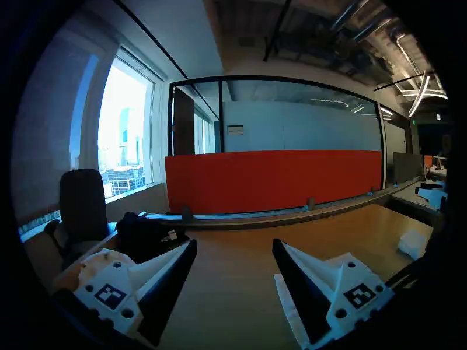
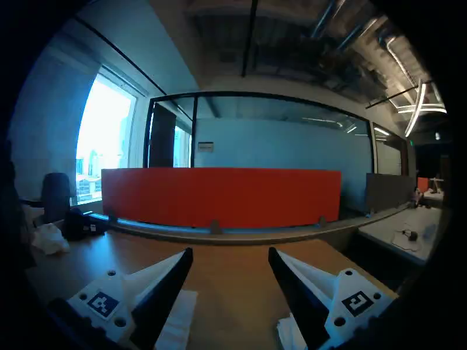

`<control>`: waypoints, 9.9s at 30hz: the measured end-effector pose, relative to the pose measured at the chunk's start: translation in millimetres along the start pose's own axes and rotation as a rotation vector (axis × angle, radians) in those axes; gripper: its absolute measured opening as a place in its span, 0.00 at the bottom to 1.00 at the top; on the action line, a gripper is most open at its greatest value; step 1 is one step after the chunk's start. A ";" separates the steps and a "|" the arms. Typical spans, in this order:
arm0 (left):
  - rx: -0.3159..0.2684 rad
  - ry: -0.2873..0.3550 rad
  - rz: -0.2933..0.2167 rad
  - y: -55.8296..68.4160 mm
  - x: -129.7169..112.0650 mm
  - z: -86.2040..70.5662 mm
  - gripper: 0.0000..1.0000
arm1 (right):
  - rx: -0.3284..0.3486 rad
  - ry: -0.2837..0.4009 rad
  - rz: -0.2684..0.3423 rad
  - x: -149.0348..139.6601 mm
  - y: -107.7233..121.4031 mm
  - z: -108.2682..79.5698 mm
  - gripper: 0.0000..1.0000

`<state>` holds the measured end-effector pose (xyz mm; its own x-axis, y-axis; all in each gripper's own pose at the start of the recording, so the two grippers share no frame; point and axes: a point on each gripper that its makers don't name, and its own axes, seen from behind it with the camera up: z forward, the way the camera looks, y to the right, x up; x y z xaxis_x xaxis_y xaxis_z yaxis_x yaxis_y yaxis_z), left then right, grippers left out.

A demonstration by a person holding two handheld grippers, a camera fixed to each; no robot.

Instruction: Fold towel

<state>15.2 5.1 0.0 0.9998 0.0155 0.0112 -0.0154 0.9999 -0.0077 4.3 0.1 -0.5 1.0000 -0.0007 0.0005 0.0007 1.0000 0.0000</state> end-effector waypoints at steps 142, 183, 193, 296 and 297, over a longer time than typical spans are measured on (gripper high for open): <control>-0.485 -0.803 0.249 142.1 -266.0 -56.2 0.10 | 0.531 -0.823 -0.196 -281.1 -98.3 -105.4 0.16; -0.435 -0.755 0.032 147.1 -147.3 -95.5 0.09 | 0.567 -0.673 -0.136 -132.4 -96.2 -110.0 0.15; -0.434 -0.762 -0.002 148.3 -129.2 -115.9 0.09 | 0.587 -0.681 -0.132 -114.7 -96.1 -124.4 0.15; -0.309 -0.777 -0.047 139.5 -216.0 -8.5 0.96 | 0.372 -0.811 -0.117 -233.3 -80.1 -37.4 0.90; -0.307 -0.780 -0.046 138.9 -217.1 -11.0 0.96 | 0.372 -0.814 -0.115 -234.3 -79.7 -40.0 0.90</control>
<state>-203.9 140.5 -14.6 0.7033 0.0879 0.7055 0.1422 0.9549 -0.2607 -230.0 -79.5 -40.6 0.6840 -0.2420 0.6882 -0.0405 0.9293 0.3671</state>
